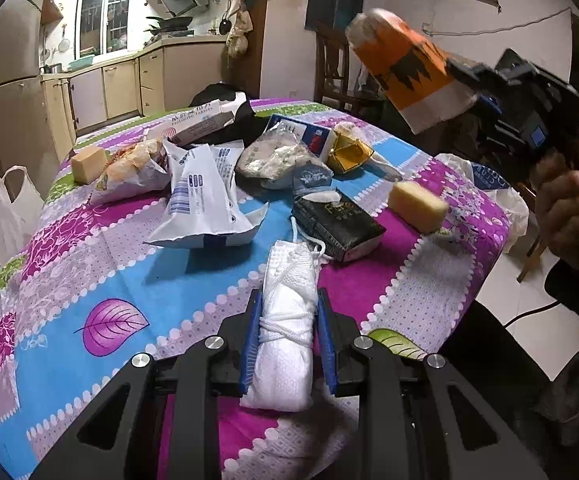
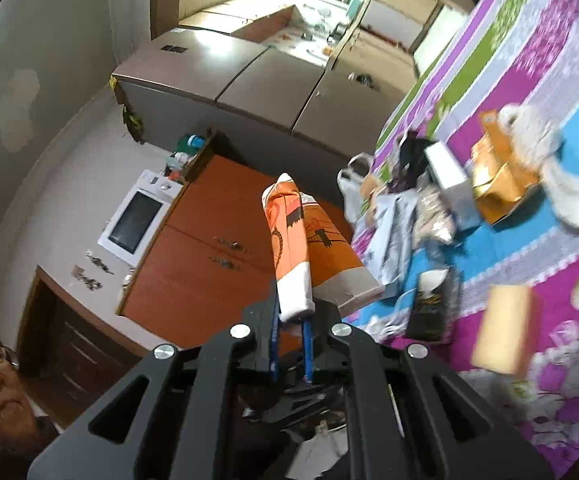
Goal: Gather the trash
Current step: 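Carry both items to the white trash bag on the floor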
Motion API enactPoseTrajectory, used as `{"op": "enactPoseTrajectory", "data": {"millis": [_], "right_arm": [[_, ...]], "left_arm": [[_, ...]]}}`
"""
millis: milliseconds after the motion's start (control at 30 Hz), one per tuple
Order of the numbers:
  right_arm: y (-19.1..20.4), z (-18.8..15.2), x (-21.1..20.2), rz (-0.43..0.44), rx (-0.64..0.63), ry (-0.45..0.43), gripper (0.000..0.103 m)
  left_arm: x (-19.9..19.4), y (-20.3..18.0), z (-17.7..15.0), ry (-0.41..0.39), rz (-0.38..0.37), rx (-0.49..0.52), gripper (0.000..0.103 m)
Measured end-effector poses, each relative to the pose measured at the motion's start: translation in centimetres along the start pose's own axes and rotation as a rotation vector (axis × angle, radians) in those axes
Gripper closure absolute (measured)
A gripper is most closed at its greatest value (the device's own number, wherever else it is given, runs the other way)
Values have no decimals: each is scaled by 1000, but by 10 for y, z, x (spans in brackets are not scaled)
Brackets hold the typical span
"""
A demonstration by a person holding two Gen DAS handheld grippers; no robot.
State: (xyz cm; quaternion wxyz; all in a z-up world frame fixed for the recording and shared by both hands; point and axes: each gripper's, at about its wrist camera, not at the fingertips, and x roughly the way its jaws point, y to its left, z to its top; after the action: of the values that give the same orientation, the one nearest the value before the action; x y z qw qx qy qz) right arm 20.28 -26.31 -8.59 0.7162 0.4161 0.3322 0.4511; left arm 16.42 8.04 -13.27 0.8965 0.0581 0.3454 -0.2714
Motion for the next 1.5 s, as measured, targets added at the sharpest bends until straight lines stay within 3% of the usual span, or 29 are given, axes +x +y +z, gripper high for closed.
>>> {"op": "enactPoseTrajectory", "data": {"millis": [167, 233, 367, 567, 700, 867, 1033, 1200, 1367, 1500], "right_arm": [[14, -8, -3, -169, -130, -67, 95], [29, -18, -12, -300, -233, -103, 95], [45, -32, -27, -449, -355, -150, 95], [62, -47, -57, -691, -500, -230, 95], [79, -47, -84, -849, -604, -289, 95], [97, -35, -138, -1048, -660, -362, 95], [99, -16, -186, -1234, -622, -365, 95], [81, 17, -227, -1383, -480, -251, 95], [53, 45, -259, -1389, -290, -134, 95], [18, 68, -273, -1411, -161, -37, 96]], "left_arm": [[-18, -6, 5, -55, 33, 10, 75], [-27, -8, 8, -77, 44, 9, 75], [-47, -17, 16, -110, 78, 16, 75], [-77, -42, 48, -184, 95, 58, 75], [-86, -72, 87, -230, 53, 95, 75], [-75, -129, 149, -247, -79, 133, 75], [-32, -207, 212, -180, -217, 201, 75], [33, -281, 261, -46, -334, 243, 76], [119, -354, 293, 126, -358, 298, 76], [186, -389, 294, 268, -338, 290, 76]]}}
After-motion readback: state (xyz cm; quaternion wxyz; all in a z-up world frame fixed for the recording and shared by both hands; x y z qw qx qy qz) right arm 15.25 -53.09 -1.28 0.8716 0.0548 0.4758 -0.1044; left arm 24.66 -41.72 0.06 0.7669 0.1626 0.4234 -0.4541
